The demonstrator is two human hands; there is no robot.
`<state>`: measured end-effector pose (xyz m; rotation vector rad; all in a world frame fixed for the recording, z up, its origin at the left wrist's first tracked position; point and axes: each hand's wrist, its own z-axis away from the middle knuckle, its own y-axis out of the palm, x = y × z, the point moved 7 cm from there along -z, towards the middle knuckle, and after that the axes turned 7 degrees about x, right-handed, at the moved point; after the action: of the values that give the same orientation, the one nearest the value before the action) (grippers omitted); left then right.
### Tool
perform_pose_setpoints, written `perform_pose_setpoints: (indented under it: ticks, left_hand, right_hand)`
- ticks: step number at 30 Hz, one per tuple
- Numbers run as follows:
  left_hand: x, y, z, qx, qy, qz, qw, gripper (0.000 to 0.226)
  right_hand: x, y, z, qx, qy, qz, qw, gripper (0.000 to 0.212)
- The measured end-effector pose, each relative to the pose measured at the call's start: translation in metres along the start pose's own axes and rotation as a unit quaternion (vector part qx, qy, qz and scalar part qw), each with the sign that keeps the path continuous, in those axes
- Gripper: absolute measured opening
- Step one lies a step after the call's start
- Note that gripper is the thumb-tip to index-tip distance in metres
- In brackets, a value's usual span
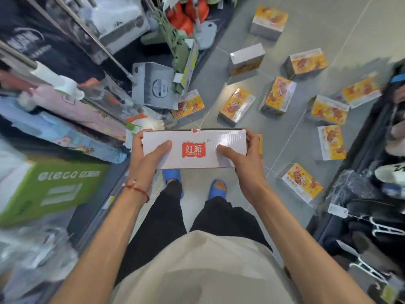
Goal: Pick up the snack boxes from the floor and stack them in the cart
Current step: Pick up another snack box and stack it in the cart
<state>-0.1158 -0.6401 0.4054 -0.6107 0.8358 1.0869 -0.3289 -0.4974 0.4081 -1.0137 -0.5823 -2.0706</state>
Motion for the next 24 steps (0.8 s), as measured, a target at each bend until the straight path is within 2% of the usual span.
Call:
perform_pose_setpoints:
  ticks: [6,10,13,17,24]
  left_hand:
    - [0.024,-0.023,0.066,-0.074,0.008,0.046,0.996,0.067]
    - [0.045,-0.053,0.113,-0.144,0.020,0.090,0.985,0.061]
    - [0.070,-0.078,0.154,-0.195,0.015,0.126,0.973,0.064]
    - [0.112,-0.112,0.223,-0.264,0.015,0.160,0.951,0.062]
    - [0.180,-0.151,0.359,-0.363,0.012,0.219,0.906,0.059]
  right_hand:
    - [-0.002,0.013,0.035,0.079,0.009,0.061,0.995,0.067]
    - [-0.008,0.038,0.061,0.129,0.005,0.105,0.986,0.063]
    - [-0.022,0.061,0.083,0.190,0.001,0.137,0.972,0.062]
    - [-0.052,0.093,0.121,0.266,-0.002,0.152,0.952,0.067]
    - [-0.116,0.131,0.213,0.343,0.002,0.207,0.916,0.065]
